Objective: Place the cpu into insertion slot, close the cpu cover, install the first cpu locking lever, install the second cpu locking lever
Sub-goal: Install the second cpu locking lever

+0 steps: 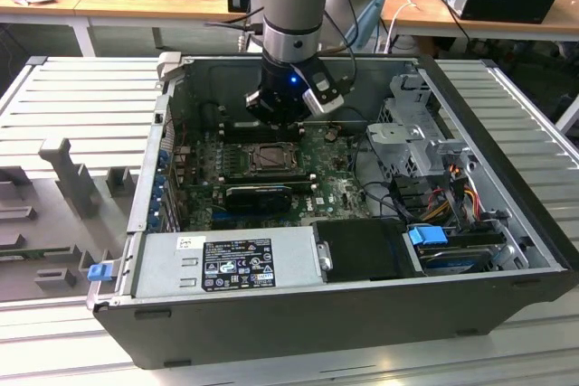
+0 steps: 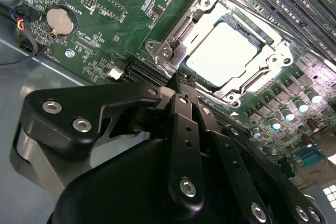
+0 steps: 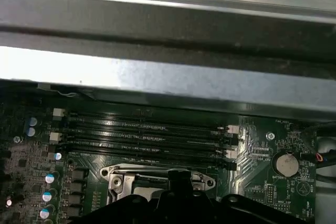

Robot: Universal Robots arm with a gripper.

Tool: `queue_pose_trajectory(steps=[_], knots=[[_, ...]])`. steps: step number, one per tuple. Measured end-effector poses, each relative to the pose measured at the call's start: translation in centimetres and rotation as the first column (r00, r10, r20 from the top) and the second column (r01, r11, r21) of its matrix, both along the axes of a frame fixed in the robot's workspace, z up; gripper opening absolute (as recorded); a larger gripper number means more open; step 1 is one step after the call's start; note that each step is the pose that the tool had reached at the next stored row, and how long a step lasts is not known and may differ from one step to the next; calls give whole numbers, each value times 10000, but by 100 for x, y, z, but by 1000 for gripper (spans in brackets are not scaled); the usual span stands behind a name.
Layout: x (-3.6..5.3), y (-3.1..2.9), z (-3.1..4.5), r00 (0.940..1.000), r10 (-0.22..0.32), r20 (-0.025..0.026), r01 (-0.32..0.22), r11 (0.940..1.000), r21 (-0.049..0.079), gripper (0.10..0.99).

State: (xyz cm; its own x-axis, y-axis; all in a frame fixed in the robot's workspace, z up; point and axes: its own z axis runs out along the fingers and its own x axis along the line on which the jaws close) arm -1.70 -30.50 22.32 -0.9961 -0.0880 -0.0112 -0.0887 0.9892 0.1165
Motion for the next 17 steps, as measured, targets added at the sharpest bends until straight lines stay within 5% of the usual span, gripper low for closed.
queue_pose_trajectory(steps=[8, 17], knots=[[1, -8, 217, 10000, 4, 1, -4, 10000, 4, 106], [0, -304, 212, 10000, 1, 1, -1, 10000, 3, 106]])
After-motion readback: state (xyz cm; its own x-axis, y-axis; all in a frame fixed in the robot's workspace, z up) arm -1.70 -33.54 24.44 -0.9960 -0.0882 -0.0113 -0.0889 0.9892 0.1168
